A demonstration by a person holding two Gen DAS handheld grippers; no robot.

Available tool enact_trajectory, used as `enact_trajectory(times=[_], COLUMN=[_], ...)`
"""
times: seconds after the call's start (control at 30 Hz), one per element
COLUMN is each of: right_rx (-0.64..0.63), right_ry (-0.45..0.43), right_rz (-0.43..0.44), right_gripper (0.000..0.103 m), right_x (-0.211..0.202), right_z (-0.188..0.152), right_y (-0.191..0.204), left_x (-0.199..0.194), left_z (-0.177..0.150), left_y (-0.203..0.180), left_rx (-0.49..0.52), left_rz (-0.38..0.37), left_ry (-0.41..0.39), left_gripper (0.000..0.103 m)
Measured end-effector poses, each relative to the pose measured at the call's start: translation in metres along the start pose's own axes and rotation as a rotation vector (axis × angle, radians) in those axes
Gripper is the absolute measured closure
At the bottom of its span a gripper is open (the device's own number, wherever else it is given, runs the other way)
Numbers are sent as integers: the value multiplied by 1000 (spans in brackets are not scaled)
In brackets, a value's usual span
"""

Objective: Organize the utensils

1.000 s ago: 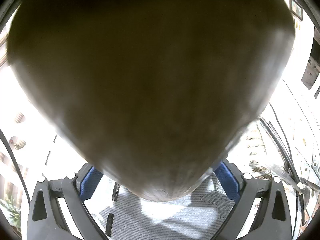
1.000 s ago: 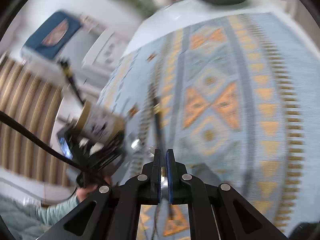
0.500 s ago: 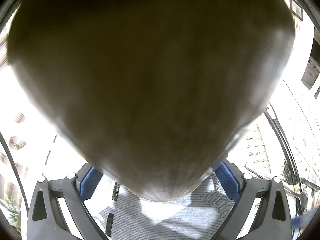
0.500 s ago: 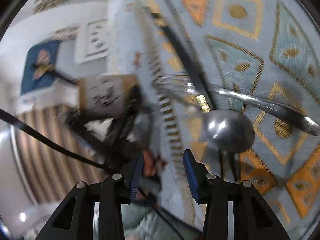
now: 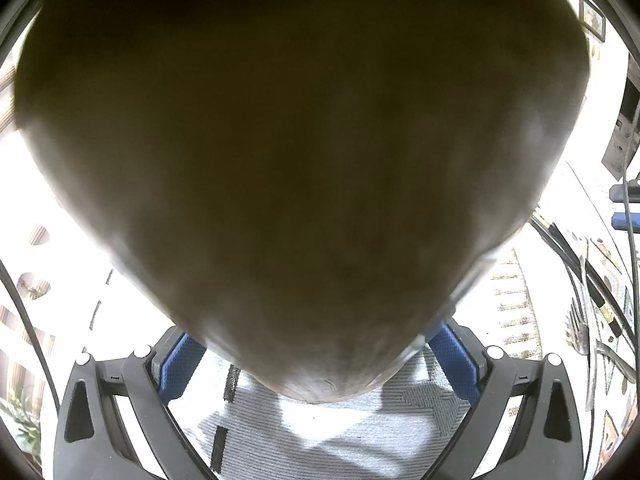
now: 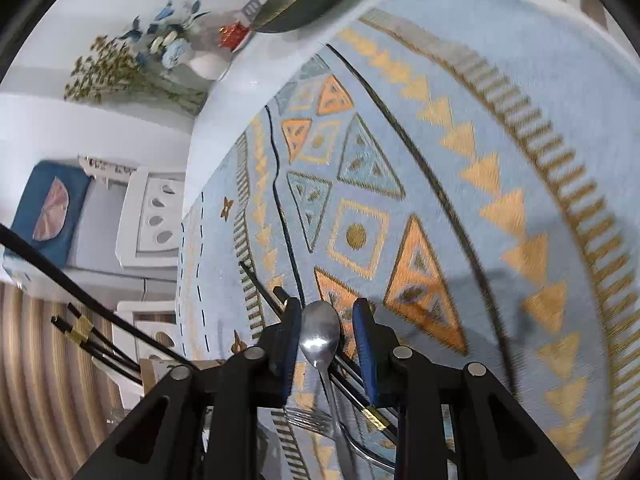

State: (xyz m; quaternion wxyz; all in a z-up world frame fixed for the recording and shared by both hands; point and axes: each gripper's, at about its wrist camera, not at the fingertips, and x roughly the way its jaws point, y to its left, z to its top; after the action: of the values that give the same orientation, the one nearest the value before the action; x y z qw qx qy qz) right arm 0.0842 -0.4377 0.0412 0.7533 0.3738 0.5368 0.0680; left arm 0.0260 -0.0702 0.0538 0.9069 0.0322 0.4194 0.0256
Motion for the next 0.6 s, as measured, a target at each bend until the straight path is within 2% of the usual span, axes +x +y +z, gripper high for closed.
enact_trajectory(times=[0.13,0.33,0.4,0.53,0.6], right_rx=[-89,-259,-311,-402,-474], right_ry=[109,220,223,209,197], right_rz=[-52,-175,-219,-290,-369], right_gripper=[77,71,71,51,51], right_x=[6,50,60,74,84], right_z=[-9,-20,-22,-26,-31], right_y=[5,33,42,62,74], left_x=[0,1,1,1,1], left_z=[1,0,0,0,0], left_y=[-2,-2,-2,-3,-2], left_rx=[1,0,1,1,2], left_rz=[-1,-1,0,0,0], left_ry=[0,0,0,0,0], left_gripper=[3,3,3,3,2])
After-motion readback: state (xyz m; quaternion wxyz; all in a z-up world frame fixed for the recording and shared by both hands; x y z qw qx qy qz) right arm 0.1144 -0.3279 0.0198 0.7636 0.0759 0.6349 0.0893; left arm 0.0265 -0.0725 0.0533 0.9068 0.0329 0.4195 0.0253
